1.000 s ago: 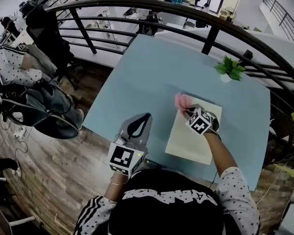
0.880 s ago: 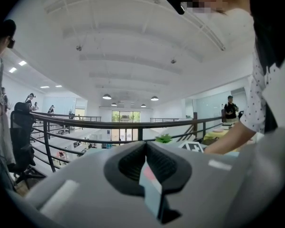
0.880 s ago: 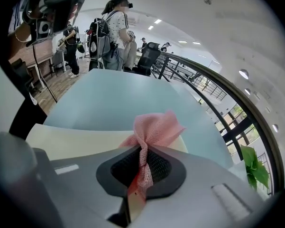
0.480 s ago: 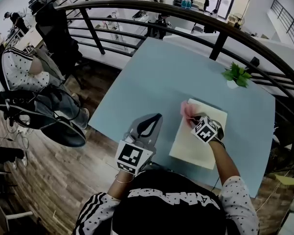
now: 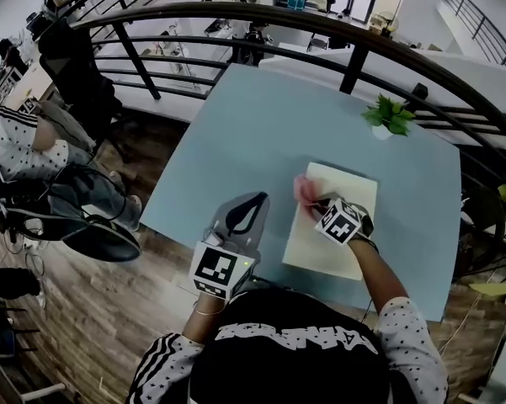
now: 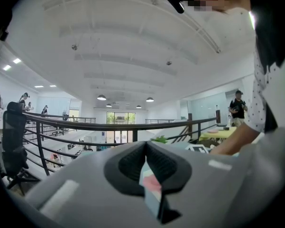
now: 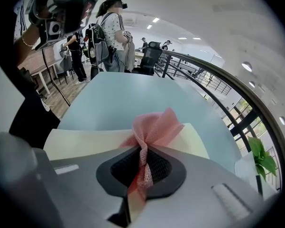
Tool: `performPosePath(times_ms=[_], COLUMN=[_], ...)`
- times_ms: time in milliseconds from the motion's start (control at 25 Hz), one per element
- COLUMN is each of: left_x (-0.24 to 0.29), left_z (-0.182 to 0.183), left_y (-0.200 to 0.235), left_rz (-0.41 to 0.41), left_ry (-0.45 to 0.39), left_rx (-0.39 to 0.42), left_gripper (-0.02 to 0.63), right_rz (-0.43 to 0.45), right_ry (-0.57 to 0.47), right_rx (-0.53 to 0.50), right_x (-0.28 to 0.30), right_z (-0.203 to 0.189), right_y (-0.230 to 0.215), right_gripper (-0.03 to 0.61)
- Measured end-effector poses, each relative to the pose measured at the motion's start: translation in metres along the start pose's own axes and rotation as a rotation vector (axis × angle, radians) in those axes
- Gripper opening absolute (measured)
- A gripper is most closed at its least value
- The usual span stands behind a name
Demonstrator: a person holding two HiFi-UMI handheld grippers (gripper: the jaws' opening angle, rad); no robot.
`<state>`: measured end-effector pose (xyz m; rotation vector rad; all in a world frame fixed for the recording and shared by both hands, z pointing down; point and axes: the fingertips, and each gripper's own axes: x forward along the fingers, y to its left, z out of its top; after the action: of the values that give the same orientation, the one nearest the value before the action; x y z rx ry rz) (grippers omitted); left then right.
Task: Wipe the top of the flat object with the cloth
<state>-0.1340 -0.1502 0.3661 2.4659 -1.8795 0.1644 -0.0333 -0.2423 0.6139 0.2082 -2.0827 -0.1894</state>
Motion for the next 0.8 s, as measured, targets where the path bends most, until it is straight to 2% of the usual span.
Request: performPosePath(times_ms=[800], left_x=[0.010], left_z=[-0.018], left_y=[-0.026], left_rz=[-0.096], left_ry=[0.013], left_rx=[-0.022], left_gripper=[0.000], right_rz=[0.040], right_ry=[-0.001], right_rx=[-0.004], right_x=[-0.010], right_z=[-0.009], right_y=[0.051], right_gripper=[0.008])
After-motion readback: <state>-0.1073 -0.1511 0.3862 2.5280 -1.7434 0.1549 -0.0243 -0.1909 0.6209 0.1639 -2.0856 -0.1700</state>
